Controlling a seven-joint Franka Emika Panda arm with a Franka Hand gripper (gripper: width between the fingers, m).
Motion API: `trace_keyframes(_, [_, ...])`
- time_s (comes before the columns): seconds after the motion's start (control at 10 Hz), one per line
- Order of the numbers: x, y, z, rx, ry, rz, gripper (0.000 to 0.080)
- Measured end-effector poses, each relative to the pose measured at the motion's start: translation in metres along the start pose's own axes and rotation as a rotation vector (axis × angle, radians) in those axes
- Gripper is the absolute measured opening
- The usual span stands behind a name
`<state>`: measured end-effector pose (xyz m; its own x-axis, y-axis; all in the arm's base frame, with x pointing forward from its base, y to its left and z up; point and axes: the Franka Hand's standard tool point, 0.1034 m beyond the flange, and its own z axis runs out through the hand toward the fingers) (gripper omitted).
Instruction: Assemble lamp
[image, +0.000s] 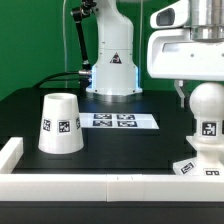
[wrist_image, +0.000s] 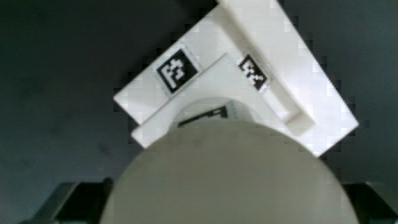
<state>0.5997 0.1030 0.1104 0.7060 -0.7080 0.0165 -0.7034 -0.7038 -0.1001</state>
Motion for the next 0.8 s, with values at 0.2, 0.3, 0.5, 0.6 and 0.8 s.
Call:
trace_keyframes(0.2, [-0.0005,-0.0004,0.0000,0.003,-0.003,0.107,0.0580])
trace_keyframes(0.3, [-0.0009,-0.0008,0.0000,0.006,-0.008,0.188,0.0579])
trace_keyframes(0.5, [-0.0018,-0.0016,0.0000,0.010,-0.015,0.289,0.0579])
trace_keyframes(0.6, [-0.0025,-0.0023,-0.0001,0.015,-0.023,0.379,0.0579])
trace_keyframes(0.8, [-0.0034,-0.0066,-0.0001,0.044,-0.025,0.678,0.0579])
